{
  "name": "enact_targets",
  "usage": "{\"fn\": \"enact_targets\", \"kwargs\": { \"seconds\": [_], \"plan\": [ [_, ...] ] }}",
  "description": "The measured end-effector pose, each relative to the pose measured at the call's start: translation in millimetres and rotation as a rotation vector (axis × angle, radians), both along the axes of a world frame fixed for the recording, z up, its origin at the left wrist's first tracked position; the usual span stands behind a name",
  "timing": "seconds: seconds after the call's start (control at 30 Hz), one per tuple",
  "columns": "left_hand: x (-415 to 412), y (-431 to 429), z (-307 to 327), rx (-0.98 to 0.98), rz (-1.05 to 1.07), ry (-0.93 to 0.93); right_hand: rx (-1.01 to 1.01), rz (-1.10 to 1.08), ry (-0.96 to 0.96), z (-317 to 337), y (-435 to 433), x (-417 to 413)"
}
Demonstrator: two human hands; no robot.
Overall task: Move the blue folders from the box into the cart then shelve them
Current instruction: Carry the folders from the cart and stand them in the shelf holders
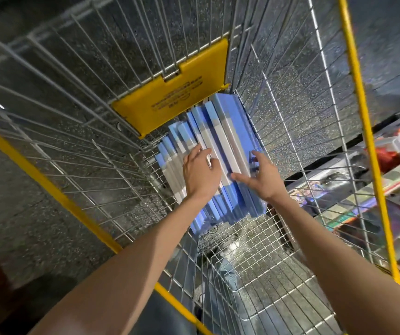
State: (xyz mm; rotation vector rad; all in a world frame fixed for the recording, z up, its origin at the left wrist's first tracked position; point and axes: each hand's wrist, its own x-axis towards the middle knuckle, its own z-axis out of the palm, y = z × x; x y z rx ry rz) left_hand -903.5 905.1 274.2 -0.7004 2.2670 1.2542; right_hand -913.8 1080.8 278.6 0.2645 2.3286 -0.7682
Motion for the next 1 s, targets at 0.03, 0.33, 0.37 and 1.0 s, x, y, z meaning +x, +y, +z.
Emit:
{"fn": "enact_targets", "kwargs": {
  "seconds": [0.03,0.33,0.37,1.0],
  "plan": [
    [0.7,-0.3,-1.6,0.01,0.007,-0.001,-0.015,-0.022,0.025,3.1,5.5,0.3],
    [6.6,5.3,-8.1,0.03,0.008,0.011,0.003,0.071,0.26,29.4,29.9,-12.3],
    [7.1,5.8,-6.9,-0.023,-0.014,0.044,0.001,0.073,0.251,30.2,32.0,-13.8],
    [-47.8,67.1,3.3,0.751,0.496,-0.249,-0.309,-0.225,-0.016,40.7,56.3,-19.1]
  ]
}}
